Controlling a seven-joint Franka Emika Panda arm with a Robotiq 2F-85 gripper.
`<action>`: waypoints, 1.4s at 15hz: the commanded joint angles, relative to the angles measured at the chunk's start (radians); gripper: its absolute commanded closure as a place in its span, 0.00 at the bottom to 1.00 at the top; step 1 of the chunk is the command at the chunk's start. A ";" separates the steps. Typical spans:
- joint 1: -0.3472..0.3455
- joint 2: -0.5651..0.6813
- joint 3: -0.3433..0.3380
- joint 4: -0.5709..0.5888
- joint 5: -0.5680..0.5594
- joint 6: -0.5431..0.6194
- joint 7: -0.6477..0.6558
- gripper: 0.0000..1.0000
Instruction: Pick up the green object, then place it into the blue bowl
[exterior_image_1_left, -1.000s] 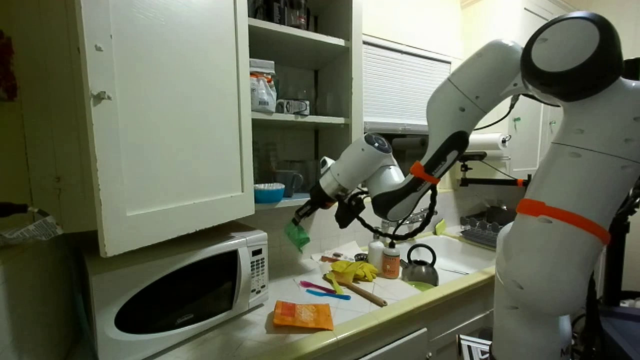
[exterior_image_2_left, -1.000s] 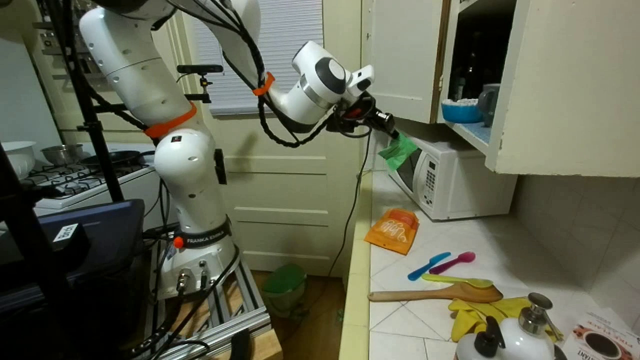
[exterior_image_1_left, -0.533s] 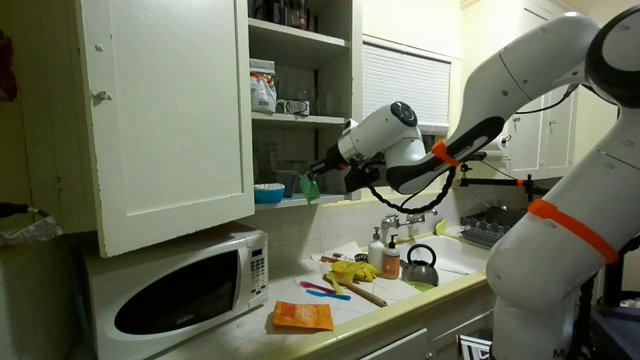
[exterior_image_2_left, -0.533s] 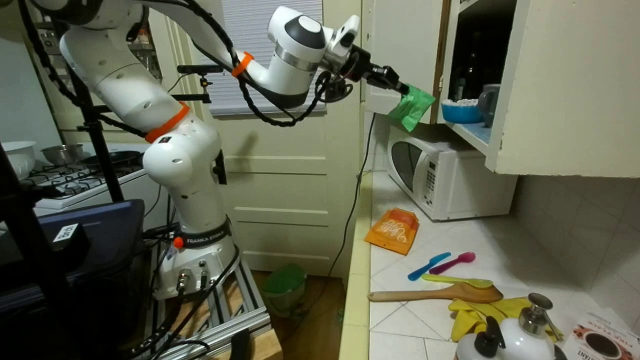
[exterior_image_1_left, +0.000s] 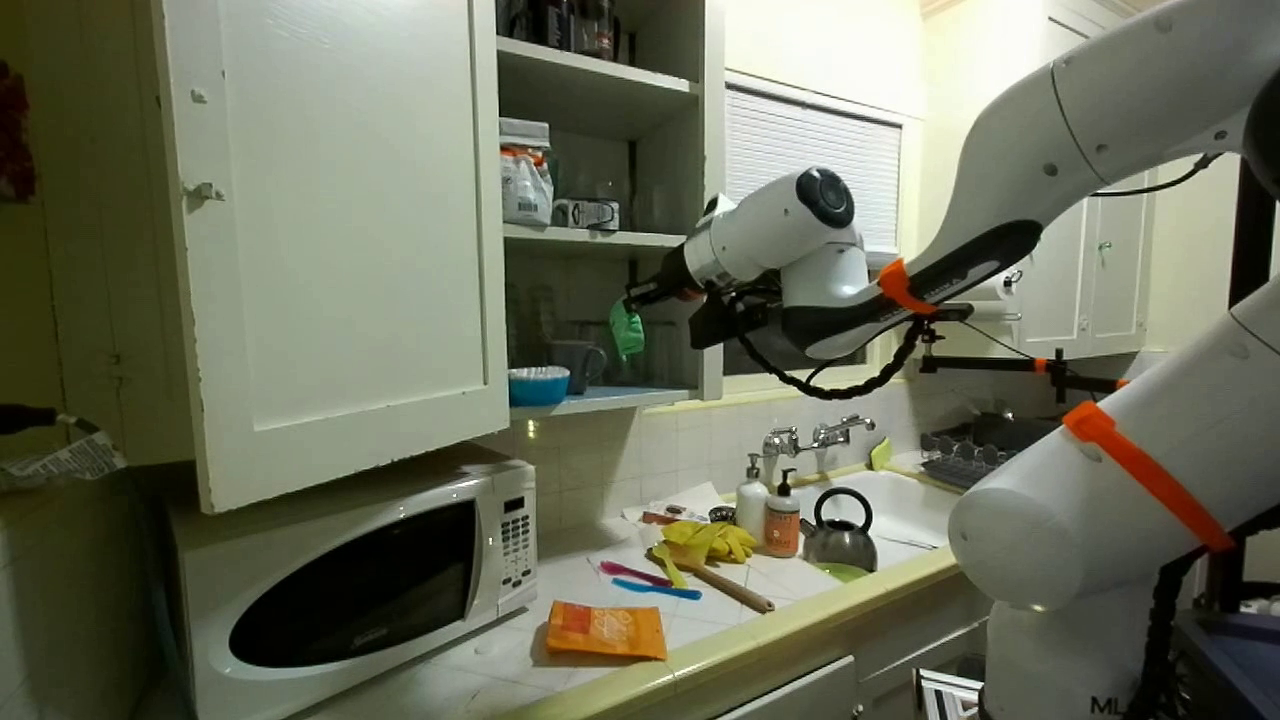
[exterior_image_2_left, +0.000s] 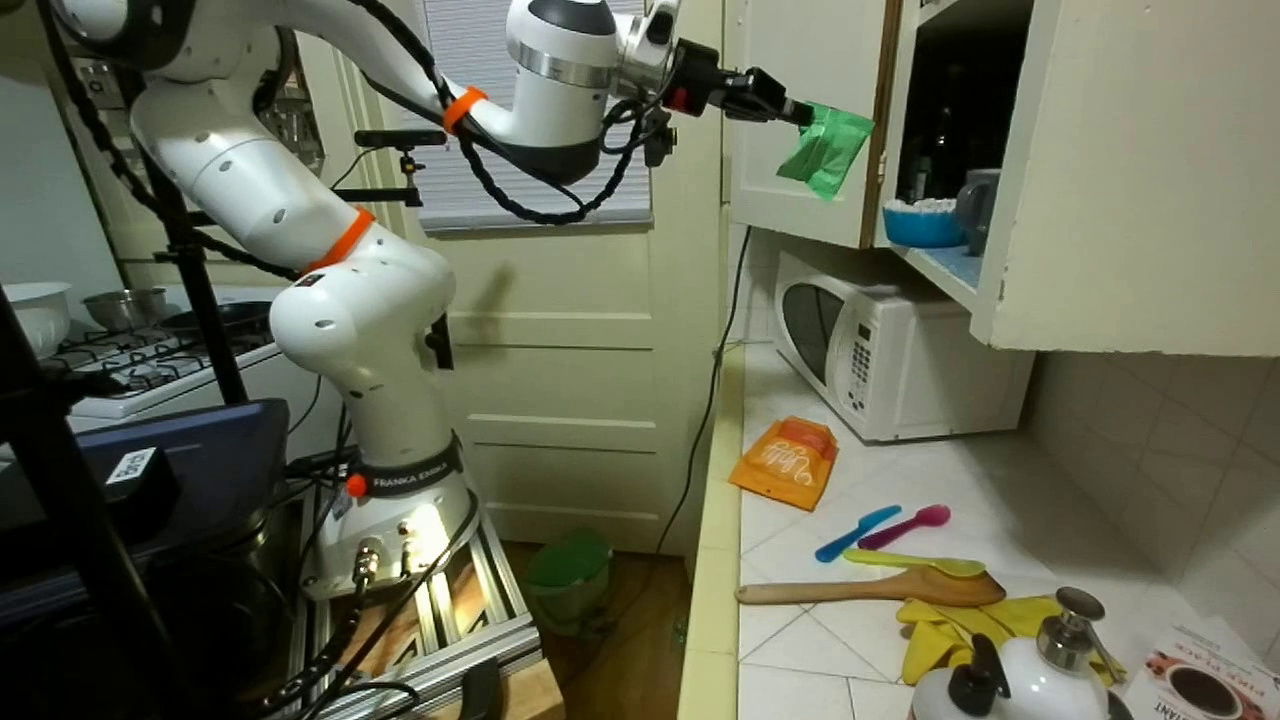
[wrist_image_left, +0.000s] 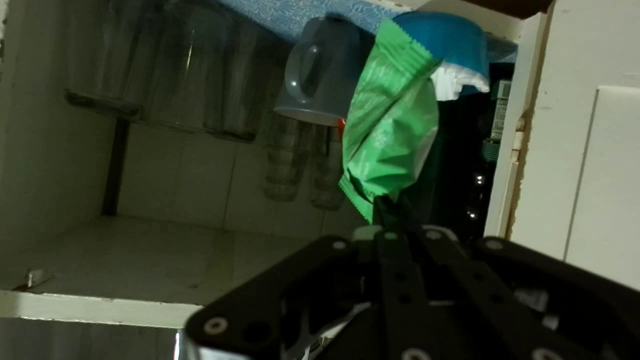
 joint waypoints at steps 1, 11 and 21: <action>-0.017 0.065 0.001 0.066 -0.004 0.062 0.008 1.00; 0.011 0.400 -0.009 0.327 0.024 0.100 -0.023 1.00; 0.045 0.586 0.014 0.494 0.024 0.073 -0.034 1.00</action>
